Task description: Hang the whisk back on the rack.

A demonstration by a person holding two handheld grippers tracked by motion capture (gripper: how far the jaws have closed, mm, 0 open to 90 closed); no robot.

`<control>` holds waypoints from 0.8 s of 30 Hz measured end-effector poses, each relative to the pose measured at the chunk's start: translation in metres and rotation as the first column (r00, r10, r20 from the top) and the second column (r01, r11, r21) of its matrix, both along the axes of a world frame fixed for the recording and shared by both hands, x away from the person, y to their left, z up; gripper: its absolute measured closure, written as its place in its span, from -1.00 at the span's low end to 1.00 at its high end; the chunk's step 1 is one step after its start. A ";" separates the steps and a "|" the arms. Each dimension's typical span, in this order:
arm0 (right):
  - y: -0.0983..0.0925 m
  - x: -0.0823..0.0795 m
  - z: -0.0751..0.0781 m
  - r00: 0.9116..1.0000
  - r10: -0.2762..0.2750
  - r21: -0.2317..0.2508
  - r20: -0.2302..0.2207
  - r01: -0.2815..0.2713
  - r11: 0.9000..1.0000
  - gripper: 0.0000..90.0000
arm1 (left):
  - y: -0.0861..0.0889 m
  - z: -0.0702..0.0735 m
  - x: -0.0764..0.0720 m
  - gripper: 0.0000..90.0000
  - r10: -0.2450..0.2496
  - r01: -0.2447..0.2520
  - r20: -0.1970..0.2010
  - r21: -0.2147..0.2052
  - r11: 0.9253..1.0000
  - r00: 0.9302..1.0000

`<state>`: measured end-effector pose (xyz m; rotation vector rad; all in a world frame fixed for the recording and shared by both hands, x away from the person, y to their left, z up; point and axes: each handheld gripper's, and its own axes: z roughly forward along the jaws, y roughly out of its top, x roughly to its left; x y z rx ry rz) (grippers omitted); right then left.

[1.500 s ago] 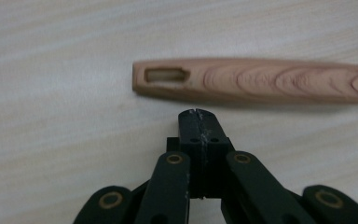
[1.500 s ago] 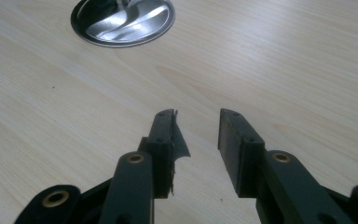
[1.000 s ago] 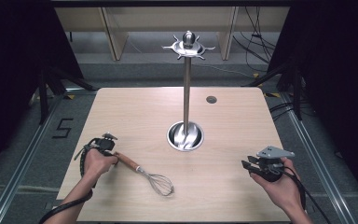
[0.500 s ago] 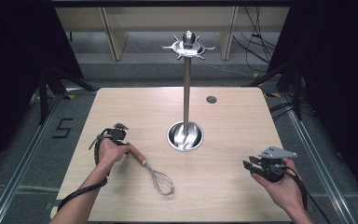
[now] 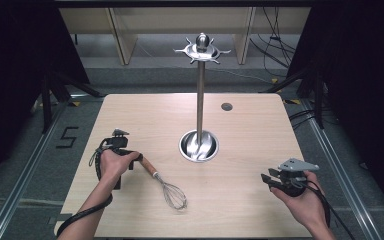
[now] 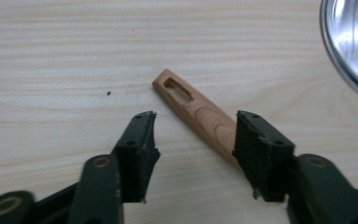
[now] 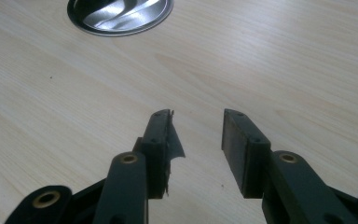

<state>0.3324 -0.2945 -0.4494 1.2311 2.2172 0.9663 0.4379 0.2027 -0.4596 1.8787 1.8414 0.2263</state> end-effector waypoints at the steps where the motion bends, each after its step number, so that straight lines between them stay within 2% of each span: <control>1: 0.000 0.000 0.000 1.000 0.000 0.000 0.000 0.000 1.000 0.40 | -0.003 0.000 0.001 -0.06 0.027 -0.027 -0.001 -0.006 1.000 1.000; 2: 0.002 0.000 -0.001 1.000 -0.006 0.023 -0.017 0.006 1.000 0.39 | -0.005 0.000 0.003 -0.12 0.038 -0.038 -0.014 -0.007 0.999 0.999; 3: 0.000 0.001 0.000 1.000 0.008 0.000 -0.016 -0.008 1.000 0.39 | -0.007 -0.001 0.005 -0.17 0.049 -0.049 -0.023 -0.011 0.999 0.999; 4: 0.001 0.002 -0.001 0.999 -0.016 0.026 -0.038 0.017 1.000 0.39 | -0.012 -0.003 0.008 -0.23 0.063 -0.064 -0.047 -0.014 0.998 0.997; 5: 0.001 0.002 -0.001 0.999 -0.016 0.026 -0.038 0.017 1.000 0.39 | -0.012 -0.003 0.008 -0.24 0.063 -0.064 -0.047 -0.014 0.998 0.997; 6: -0.002 0.003 -0.002 1.000 -0.007 0.011 -0.016 0.008 1.000 0.38 | -0.014 -0.004 0.010 -0.26 0.055 -0.055 -0.056 -0.007 0.998 0.997; 7: -0.002 0.003 -0.002 1.000 -0.007 0.011 -0.016 0.008 1.000 0.38 | -0.017 -0.005 0.011 -0.26 0.065 -0.066 -0.065 -0.007 0.998 0.996; 8: -0.001 0.002 -0.001 0.999 -0.014 0.014 -0.032 0.014 1.000 0.38 | -0.019 -0.007 0.013 -0.28 0.057 -0.058 -0.083 -0.010 0.998 0.995; 9: -0.002 0.005 -0.002 1.000 0.001 0.002 -0.028 -0.001 1.000 0.38 | -0.020 -0.008 0.015 -0.28 0.046 -0.047 -0.091 -0.010 0.999 0.995; 11: -0.002 0.004 -0.002 0.999 -0.009 -0.005 -0.032 0.009 1.000 0.38 | -0.022 -0.012 0.016 -0.29 0.036 -0.035 -0.094 0.011 0.999 0.995; 12: 0.001 0.003 -0.003 0.998 -0.027 0.033 -0.051 0.029 0.999 0.38 | -0.023 -0.013 0.017 -0.29 0.039 -0.037 -0.107 0.020 0.999 0.993; 14: 0.001 0.004 -0.001 1.000 0.003 -0.001 -0.028 -0.003 1.000 0.37 | -0.026 -0.016 0.018 -0.29 0.054 -0.051 -0.109 0.036 0.998 0.993; 16: 0.003 0.003 -0.002 0.999 -0.005 0.011 -0.039 0.005 1.000 0.37 | -0.028 -0.016 0.018 -0.29 0.054 -0.050 -0.123 0.041 0.998 0.991; 18: 0.003 0.004 -0.002 0.999 -0.003 0.003 -0.049 0.004 1.000 0.37 | -0.030 -0.019 0.016 -0.28 0.029 -0.023 -0.141 0.048 0.999 0.990; 20: 0.004 0.005 -0.003 0.998 -0.004 0.007 -0.062 0.005 1.000 0.36 | -0.032 -0.020 0.014 -0.28 0.026 -0.019 -0.150 0.047 0.999 0.988; 21: 0.005 0.003 -0.003 0.996 -0.019 0.018 -0.087 0.021 1.000 0.36 | -0.034 -0.020 0.014 -0.28 0.022 -0.013 -0.155 0.057 0.998 0.988; 22: 0.003 0.005 -0.005 0.999 0.013 -0.009 -0.053 -0.013 1.000 0.35 | -0.036 -0.021 0.013 -0.26 0.007 0.003 -0.156 0.062 0.998 0.988; 23: 0.004 0.006 -0.005 0.997 0.010 0.001 -0.072 -0.010 1.000 0.35 | -0.039 -0.022 0.012 -0.15 -0.029 0.044 -0.182 0.079 0.996 0.983; 24: 0.004 0.006 -0.005 0.997 0.010 0.001 -0.072 -0.010 1.000 0.35 | -0.039 -0.022 0.012 -0.13 -0.029 0.044 -0.182 0.079 0.996 0.983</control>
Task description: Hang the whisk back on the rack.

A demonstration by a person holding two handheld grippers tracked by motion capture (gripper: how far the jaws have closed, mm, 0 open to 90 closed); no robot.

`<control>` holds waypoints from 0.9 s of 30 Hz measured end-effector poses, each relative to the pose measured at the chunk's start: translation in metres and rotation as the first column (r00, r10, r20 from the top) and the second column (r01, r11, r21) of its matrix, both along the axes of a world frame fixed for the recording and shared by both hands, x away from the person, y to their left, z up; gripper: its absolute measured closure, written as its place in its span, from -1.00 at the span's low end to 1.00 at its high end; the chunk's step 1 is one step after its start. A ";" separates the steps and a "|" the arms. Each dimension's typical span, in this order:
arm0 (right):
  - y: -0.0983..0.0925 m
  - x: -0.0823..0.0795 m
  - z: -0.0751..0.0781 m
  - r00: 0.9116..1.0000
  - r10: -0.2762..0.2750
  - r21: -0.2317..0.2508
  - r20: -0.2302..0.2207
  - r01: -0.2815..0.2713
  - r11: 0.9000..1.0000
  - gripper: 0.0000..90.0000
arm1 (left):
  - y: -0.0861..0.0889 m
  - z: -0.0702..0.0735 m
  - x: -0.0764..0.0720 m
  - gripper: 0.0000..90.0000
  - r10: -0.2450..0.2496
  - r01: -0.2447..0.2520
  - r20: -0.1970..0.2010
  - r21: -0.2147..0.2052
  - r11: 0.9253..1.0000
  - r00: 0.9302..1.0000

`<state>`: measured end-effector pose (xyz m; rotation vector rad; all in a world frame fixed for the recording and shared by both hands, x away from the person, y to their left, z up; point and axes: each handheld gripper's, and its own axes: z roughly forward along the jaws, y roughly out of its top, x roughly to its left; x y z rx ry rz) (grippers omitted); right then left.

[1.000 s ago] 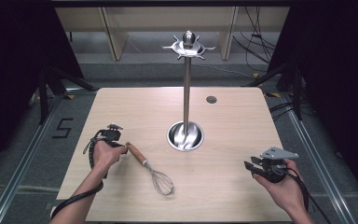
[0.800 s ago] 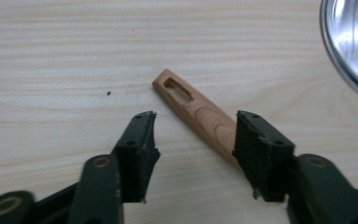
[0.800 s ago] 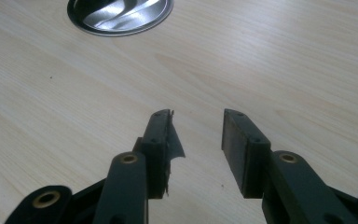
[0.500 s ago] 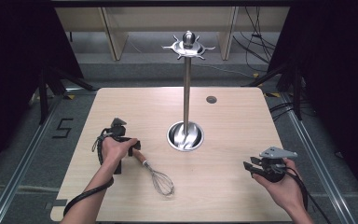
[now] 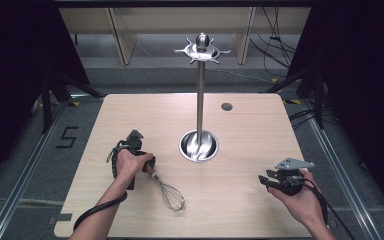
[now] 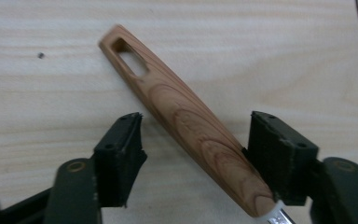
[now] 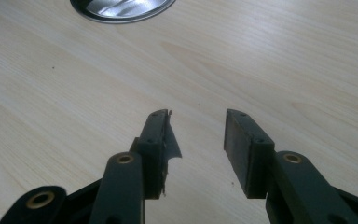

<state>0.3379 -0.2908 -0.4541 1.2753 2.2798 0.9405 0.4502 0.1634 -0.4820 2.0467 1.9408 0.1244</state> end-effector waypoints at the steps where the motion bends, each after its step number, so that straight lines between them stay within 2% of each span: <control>1: 0.000 0.000 -0.001 1.000 0.000 -0.010 -0.006 0.000 1.000 0.35 | -0.001 0.000 0.000 -0.13 -0.016 0.016 -0.012 0.017 1.000 1.000; 3: 0.001 -0.001 0.000 1.000 -0.011 0.000 -0.027 0.011 1.000 0.35 | -0.004 0.000 -0.001 0.01 -0.054 0.056 -0.023 0.058 0.997 0.998; 4: 0.001 0.000 -0.001 1.000 -0.010 -0.001 -0.027 0.010 1.000 0.35 | -0.004 0.000 -0.001 0.09 -0.054 0.056 -0.023 0.058 0.997 0.998; 5: 0.001 0.000 -0.001 1.000 -0.007 -0.002 -0.029 0.007 1.000 0.35 | -0.004 0.001 -0.001 0.16 -0.099 0.102 -0.030 0.087 0.991 0.995; 6: 0.002 -0.001 -0.001 0.999 -0.011 0.000 -0.041 0.011 1.000 0.35 | -0.004 0.002 -0.002 0.23 -0.120 0.123 -0.041 0.103 0.987 0.992; 8: 0.003 -0.001 -0.002 0.999 -0.005 0.000 -0.034 0.005 1.000 0.35 | -0.002 0.002 -0.003 0.36 -0.151 0.156 -0.047 0.116 0.981 0.987; 10: 0.003 -0.001 -0.002 0.999 -0.006 0.000 -0.035 0.006 1.000 0.34 | -0.002 0.002 -0.004 0.43 -0.158 0.163 -0.045 0.127 0.978 0.986; 11: 0.002 0.000 -0.002 1.000 0.001 -0.004 -0.029 -0.001 1.000 0.34 | 0.000 0.001 -0.004 0.43 -0.176 0.180 -0.044 0.138 0.974 0.983; 12: 0.002 0.000 -0.002 1.000 0.001 -0.004 -0.029 -0.001 1.000 0.34 | 0.001 0.001 -0.005 0.43 -0.171 0.176 -0.045 0.150 0.973 0.984; 14: 0.002 0.000 -0.002 1.000 0.001 -0.004 -0.030 -0.001 1.000 0.34 | 0.003 0.001 -0.006 0.36 -0.169 0.172 -0.036 0.151 0.974 0.985; 16: 0.002 0.000 -0.002 1.000 0.006 -0.005 -0.021 -0.006 1.000 0.34 | 0.006 0.002 -0.008 0.23 -0.172 0.178 -0.049 0.151 0.972 0.984; 18: 0.001 -0.001 -0.002 0.999 0.002 -0.009 -0.033 -0.003 1.000 0.33 | 0.008 0.002 -0.011 0.20 -0.170 0.176 -0.052 0.134 0.975 0.984; 20: 0.001 -0.001 -0.002 0.999 -0.005 -0.006 -0.034 0.005 1.000 0.33 | 0.013 0.002 -0.017 0.20 -0.178 0.186 -0.066 0.129 0.974 0.982; 25: 0.001 -0.001 -0.002 0.999 -0.001 -0.006 -0.033 0.001 1.000 0.33 | 0.018 0.003 -0.021 0.22 -0.175 0.182 -0.066 0.122 0.976 0.982; 27: 0.002 -0.001 -0.001 0.999 -0.004 -0.002 -0.037 0.004 1.000 0.32 | 0.019 0.004 -0.022 0.25 -0.164 0.169 -0.053 0.114 0.979 0.985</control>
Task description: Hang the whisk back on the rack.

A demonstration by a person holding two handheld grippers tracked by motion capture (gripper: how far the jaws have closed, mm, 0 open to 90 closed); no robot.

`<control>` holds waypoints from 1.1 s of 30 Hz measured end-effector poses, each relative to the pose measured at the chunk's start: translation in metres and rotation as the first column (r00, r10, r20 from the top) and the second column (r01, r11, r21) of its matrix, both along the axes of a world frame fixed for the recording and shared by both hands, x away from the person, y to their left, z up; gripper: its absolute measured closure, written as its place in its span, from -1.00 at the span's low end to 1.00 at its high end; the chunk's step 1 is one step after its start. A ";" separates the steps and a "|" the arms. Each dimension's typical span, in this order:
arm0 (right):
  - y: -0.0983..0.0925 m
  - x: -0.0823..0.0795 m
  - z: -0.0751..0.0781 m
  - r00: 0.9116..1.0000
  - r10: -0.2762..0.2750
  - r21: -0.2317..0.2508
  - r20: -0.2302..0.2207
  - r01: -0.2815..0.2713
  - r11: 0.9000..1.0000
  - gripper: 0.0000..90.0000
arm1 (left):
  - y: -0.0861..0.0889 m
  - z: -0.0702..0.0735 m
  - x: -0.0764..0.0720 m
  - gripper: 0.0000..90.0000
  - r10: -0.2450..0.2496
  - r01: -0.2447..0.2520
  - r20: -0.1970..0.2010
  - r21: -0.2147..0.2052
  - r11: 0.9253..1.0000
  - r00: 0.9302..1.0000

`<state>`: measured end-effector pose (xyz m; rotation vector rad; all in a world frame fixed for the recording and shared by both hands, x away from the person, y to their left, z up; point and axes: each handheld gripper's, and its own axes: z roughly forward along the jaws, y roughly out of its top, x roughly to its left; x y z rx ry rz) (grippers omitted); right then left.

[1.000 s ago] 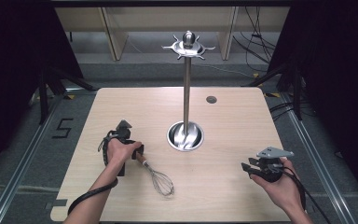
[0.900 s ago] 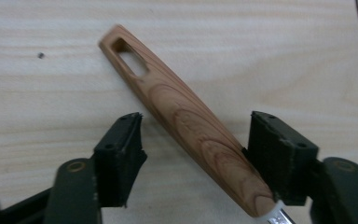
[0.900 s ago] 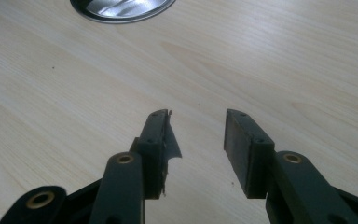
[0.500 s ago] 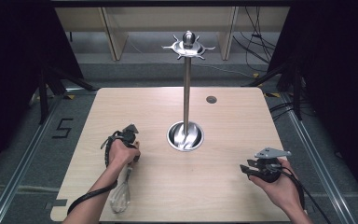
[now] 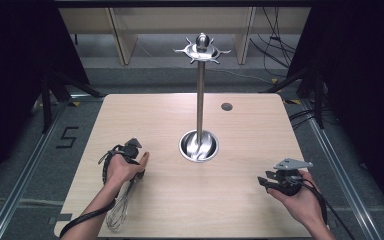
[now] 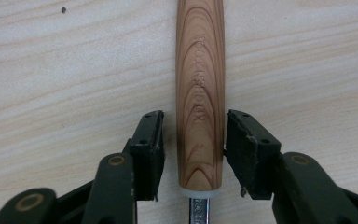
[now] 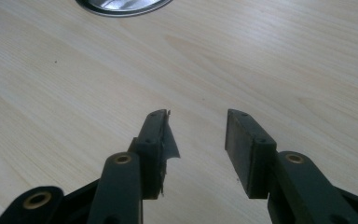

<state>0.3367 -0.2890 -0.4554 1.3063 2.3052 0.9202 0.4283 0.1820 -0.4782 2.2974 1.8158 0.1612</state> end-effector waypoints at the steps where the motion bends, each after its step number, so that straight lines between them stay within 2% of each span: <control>1: 0.000 0.000 -0.001 1.000 0.000 0.001 0.008 0.000 1.000 0.32 | 0.002 0.001 0.000 0.27 -0.021 0.021 -0.004 -0.005 1.000 1.000; 4: -0.002 0.001 0.000 1.000 0.010 -0.009 0.017 -0.010 1.000 0.32 | 0.002 0.001 0.000 0.38 -0.031 0.031 -0.016 -0.012 0.999 0.999; 5: 0.000 0.000 0.000 1.000 -0.007 0.008 0.000 0.007 1.000 0.32 | 0.002 0.001 0.000 0.40 -0.031 0.031 -0.016 -0.012 0.999 0.999; 6: 0.000 0.000 0.000 1.000 -0.007 0.008 0.000 0.007 1.000 0.32 | -0.002 0.000 -0.001 0.40 0.013 -0.014 -0.022 -0.031 0.999 1.000; 10: -0.001 0.000 0.000 1.000 0.005 0.000 0.002 -0.005 1.000 0.32 | -0.003 0.001 0.002 0.49 0.021 -0.022 -0.049 -0.023 0.999 0.999; 12: -0.001 -0.001 -0.001 1.000 0.005 0.000 0.004 -0.005 1.000 0.32 | -0.003 0.001 0.002 0.49 0.021 -0.022 -0.051 -0.022 1.000 0.998; 14: -0.001 -0.001 -0.001 1.000 0.002 0.002 0.004 -0.002 1.000 0.32 | -0.003 0.000 0.002 0.49 0.042 -0.043 -0.048 -0.028 0.999 0.998; 15: -0.001 0.000 -0.001 1.000 0.007 -0.002 0.011 -0.007 1.000 0.32 | 0.002 0.001 0.003 0.50 -0.023 0.023 -0.037 -0.019 1.000 0.999; 17: -0.001 0.000 -0.001 1.000 0.006 0.000 0.011 -0.006 1.000 0.31 | 0.003 0.000 0.002 0.50 -0.024 0.023 -0.033 -0.028 0.999 0.999; 19: -0.001 0.000 -0.001 1.000 0.005 0.003 0.005 -0.005 1.000 0.31 | 0.002 0.001 0.000 0.50 0.018 -0.020 -0.040 -0.051 0.998 0.999; 20: 0.000 -0.001 -0.001 1.000 -0.003 0.021 -0.009 0.003 1.000 0.30 | 0.006 0.001 0.000 0.50 -0.029 0.028 -0.023 -0.041 0.999 0.999; 22: 0.000 -0.001 -0.001 1.000 -0.002 0.021 -0.006 0.002 1.000 0.30 | 0.006 0.002 -0.001 0.50 -0.021 0.020 -0.019 -0.048 0.999 1.000; 23: 0.000 -0.001 -0.001 1.000 -0.002 0.022 -0.005 0.002 1.000 0.30 | 0.004 0.003 -0.002 0.50 0.016 -0.018 -0.024 -0.067 0.998 1.000; 24: 0.000 -0.001 -0.001 1.000 -0.002 0.022 -0.005 0.002 1.000 0.30 | 0.004 0.003 -0.002 0.50 0.016 -0.018 -0.024 -0.067 0.998 1.000; 25: -0.001 0.000 -0.002 1.000 0.006 0.010 0.013 -0.006 1.000 0.30 | 0.004 0.003 -0.003 0.50 0.011 -0.011 -0.012 -0.065 0.998 1.000; 26: -0.002 0.000 -0.002 1.000 0.011 0.007 0.018 -0.011 1.000 0.29 | 0.008 0.004 -0.003 0.50 -0.031 0.031 0.006 -0.062 0.998 1.000; 27: -0.002 0.000 -0.002 1.000 0.011 0.007 0.018 -0.011 1.000 0.29 | 0.009 0.005 -0.004 0.50 -0.032 0.033 0.014 -0.068 0.997 0.999; 28: 0.000 -0.002 0.000 1.000 -0.017 0.038 -0.024 0.018 0.999 0.28 | 0.010 0.008 -0.006 0.50 -0.019 0.022 0.041 -0.085 0.996 0.999; 29: 0.000 -0.002 0.000 1.000 -0.017 0.038 -0.024 0.018 0.999 0.28 | 0.010 0.008 -0.006 0.50 -0.019 0.022 0.041 -0.085 0.996 0.999; 30: -0.002 0.000 -0.001 1.000 0.001 0.023 0.004 -0.001 1.000 0.28 | 0.011 0.009 -0.008 0.50 -0.027 0.033 0.053 -0.101 0.994 0.998; 31: -0.002 0.000 -0.001 1.000 0.001 0.033 0.000 -0.001 0.999 0.27 | 0.013 0.011 -0.010 0.50 -0.031 0.038 0.064 -0.109 0.993 0.997; 32: 0.000 -0.002 -0.001 1.000 -0.023 0.045 -0.015 0.024 0.999 0.27 | 0.015 0.013 -0.012 0.50 -0.046 0.054 0.070 -0.114 0.992 0.996; 33: -0.003 -0.001 -0.002 1.000 -0.001 0.031 0.012 0.001 1.000 0.26 | 0.016 0.015 -0.014 0.50 -0.043 0.053 0.083 -0.124 0.991 0.996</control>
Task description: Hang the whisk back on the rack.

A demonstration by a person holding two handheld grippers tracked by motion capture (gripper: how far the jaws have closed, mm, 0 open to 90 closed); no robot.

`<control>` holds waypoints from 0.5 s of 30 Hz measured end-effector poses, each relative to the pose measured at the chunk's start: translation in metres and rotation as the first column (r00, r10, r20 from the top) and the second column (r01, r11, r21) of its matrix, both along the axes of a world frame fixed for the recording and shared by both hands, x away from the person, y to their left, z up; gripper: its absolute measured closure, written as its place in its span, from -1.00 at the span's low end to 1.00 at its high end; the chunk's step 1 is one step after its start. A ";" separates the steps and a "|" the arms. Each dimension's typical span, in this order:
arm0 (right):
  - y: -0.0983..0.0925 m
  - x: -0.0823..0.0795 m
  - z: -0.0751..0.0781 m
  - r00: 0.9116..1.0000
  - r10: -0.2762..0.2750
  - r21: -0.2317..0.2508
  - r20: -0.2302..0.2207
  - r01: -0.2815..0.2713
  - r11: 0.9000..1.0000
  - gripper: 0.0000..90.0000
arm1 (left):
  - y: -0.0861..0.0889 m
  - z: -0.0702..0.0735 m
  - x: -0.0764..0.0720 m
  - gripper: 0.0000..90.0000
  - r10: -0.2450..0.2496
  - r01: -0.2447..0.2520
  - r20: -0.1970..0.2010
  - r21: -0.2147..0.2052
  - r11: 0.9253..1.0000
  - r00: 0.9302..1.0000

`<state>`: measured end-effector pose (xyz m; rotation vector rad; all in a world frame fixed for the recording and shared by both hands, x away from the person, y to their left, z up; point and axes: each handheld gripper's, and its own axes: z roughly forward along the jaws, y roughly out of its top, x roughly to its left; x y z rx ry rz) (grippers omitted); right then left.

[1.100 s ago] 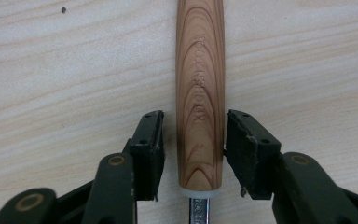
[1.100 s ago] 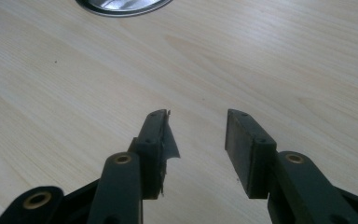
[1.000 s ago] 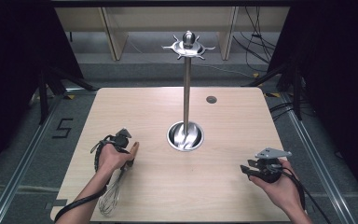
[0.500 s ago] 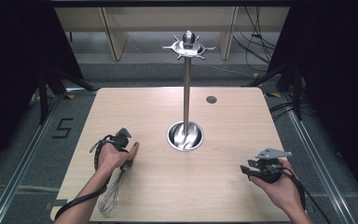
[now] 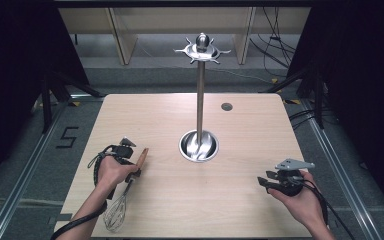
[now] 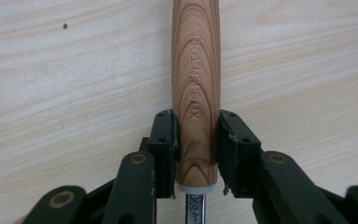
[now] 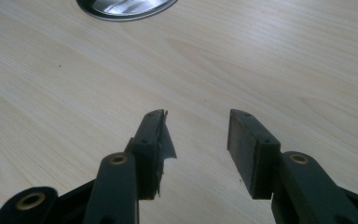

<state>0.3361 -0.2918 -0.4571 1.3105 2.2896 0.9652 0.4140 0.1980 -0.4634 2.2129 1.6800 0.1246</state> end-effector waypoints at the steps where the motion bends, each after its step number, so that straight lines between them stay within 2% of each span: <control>1: 0.000 0.000 0.000 1.000 -0.004 0.004 -0.002 0.004 1.000 0.26 | 0.002 0.002 -0.002 0.50 -0.006 0.006 0.011 -0.006 1.000 1.000; 6: 0.000 0.000 0.000 1.000 -0.002 0.003 0.000 0.002 1.000 0.25 | 0.009 0.010 -0.013 0.50 -0.002 0.005 0.063 -0.050 0.999 0.998; 7: 0.000 0.000 0.000 1.000 -0.001 0.002 0.001 0.001 1.000 0.25 | 0.011 0.014 -0.017 0.50 -0.011 0.017 0.093 -0.065 0.998 0.996; 11: -0.001 0.001 0.000 1.000 0.006 -0.005 0.012 -0.005 1.000 0.25 | 0.013 0.019 -0.023 0.50 -0.012 0.024 0.124 -0.097 0.995 0.992; 13: -0.002 0.003 -0.002 1.000 0.013 0.005 0.026 -0.013 1.000 0.25 | 0.014 0.021 -0.025 0.50 -0.002 0.021 0.156 -0.118 0.993 0.988; 15: -0.002 0.001 0.000 1.000 -0.003 -0.004 0.014 0.003 1.000 0.25 | 0.014 0.024 -0.029 0.51 -0.005 0.031 0.181 -0.136 0.990 0.984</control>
